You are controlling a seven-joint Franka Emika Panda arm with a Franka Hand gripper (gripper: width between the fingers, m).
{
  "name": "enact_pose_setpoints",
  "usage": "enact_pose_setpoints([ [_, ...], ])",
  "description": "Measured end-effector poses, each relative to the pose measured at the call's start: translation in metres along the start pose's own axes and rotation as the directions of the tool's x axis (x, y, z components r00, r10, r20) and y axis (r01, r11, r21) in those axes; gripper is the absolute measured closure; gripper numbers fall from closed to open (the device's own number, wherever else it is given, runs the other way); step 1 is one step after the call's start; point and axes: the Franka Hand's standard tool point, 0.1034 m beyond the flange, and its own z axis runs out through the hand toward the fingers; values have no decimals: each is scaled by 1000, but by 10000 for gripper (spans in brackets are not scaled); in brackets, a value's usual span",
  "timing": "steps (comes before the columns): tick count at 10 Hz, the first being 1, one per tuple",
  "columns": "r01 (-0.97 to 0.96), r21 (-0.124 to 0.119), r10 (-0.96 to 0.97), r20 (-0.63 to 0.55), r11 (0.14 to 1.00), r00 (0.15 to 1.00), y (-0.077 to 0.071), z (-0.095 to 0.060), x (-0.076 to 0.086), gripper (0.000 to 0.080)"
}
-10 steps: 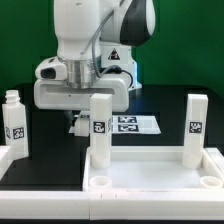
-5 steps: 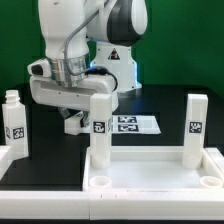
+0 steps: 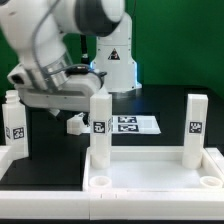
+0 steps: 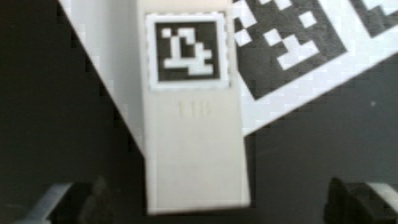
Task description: Assemble desk
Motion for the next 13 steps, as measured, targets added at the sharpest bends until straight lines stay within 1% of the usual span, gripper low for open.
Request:
enact_pose_setpoints([
  [1, -1, 6, 1, 67, 1000, 998, -2, 4, -1, 160],
  [2, -3, 14, 1, 130, 1000, 992, -4, 6, -5, 160],
  [3, -16, 22, 10, 222, 1000, 975, -5, 10, -9, 153],
  [4, -26, 22, 18, 309, 999, 951, -7, 16, -10, 151],
  [5, -24, 23, 14, 372, 999, 928, -12, 17, -9, 151],
  [6, -24, 22, 13, 408, 999, 913, -14, 19, -9, 151],
  [7, -25, 20, 14, 439, 999, 899, -16, 22, -10, 151],
  [11, -23, 19, 13, 436, 1000, 900, -15, 23, -9, 151],
  [13, -33, 14, 23, 450, 999, 893, -15, 26, -12, 151],
])
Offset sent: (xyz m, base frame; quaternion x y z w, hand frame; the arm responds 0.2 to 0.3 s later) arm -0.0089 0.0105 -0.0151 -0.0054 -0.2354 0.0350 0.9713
